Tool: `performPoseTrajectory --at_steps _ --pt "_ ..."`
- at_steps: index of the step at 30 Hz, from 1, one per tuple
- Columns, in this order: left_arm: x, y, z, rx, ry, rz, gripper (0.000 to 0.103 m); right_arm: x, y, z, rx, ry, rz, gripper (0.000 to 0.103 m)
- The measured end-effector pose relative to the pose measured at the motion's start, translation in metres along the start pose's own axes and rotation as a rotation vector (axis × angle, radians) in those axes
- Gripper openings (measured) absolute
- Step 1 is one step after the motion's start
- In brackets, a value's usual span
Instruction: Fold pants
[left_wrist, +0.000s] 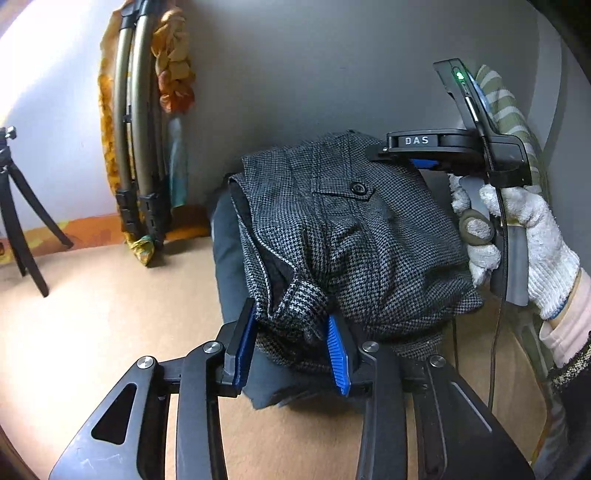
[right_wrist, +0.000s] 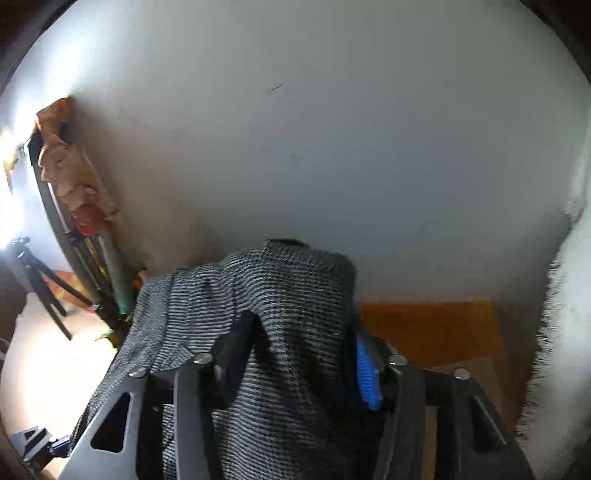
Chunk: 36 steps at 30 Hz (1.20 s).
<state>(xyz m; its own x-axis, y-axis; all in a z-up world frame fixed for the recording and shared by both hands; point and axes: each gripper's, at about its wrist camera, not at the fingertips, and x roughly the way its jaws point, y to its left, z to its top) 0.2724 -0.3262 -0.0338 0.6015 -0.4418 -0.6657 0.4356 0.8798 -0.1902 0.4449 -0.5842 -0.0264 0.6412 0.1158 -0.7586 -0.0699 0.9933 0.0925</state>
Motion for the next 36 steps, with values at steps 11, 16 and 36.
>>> performPoseTrajectory --at_steps 11,16,36 --pt "-0.028 -0.007 -0.006 0.011 -0.014 0.009 0.034 -0.038 -0.013 -0.011 0.034 -0.032 -0.092 0.076" --pt "-0.054 -0.015 -0.011 0.032 -0.04 0.013 0.039 -0.063 -0.011 -0.018 0.058 -0.054 -0.092 0.076" --pt "-0.166 -0.007 -0.045 0.01 -0.113 0.043 0.058 -0.174 0.076 -0.061 0.015 -0.146 -0.003 0.086"
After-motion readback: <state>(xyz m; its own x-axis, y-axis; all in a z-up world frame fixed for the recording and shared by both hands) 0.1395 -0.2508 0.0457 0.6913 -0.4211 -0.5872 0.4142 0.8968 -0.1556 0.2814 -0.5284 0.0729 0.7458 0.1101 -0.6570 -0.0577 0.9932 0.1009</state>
